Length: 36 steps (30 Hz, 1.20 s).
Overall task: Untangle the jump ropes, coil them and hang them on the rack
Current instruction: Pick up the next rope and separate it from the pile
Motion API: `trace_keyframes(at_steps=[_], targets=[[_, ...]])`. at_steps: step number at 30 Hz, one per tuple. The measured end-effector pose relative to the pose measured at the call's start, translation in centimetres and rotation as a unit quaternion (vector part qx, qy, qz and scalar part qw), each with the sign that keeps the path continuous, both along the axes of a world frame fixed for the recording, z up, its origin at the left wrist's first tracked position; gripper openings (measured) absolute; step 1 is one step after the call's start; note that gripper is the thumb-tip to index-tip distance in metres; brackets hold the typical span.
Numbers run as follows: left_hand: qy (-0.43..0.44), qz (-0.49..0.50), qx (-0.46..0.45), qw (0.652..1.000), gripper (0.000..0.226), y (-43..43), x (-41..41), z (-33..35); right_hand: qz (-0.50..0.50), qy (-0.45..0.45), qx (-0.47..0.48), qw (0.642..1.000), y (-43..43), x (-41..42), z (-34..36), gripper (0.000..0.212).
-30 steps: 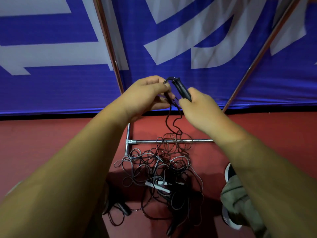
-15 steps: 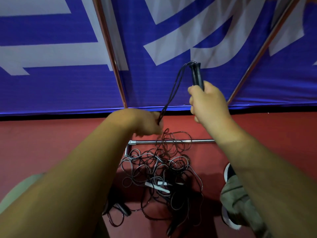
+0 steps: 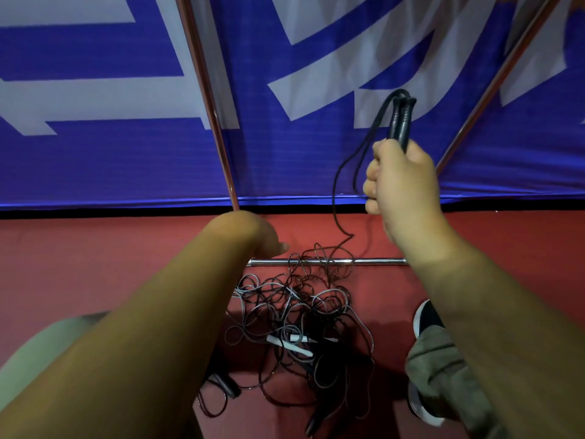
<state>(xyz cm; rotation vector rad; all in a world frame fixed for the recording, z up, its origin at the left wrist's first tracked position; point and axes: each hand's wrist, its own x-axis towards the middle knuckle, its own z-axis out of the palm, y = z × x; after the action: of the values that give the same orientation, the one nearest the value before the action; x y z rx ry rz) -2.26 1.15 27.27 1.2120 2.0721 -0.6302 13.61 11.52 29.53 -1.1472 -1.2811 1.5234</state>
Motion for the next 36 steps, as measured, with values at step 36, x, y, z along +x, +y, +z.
trace_keyframes(at_steps=[36], targets=[[-0.548,0.435,0.502,0.508,0.03,3.5,-0.4,1.4,0.26,-0.364,0.157,0.88,-0.2,0.1,-2.2,0.014]])
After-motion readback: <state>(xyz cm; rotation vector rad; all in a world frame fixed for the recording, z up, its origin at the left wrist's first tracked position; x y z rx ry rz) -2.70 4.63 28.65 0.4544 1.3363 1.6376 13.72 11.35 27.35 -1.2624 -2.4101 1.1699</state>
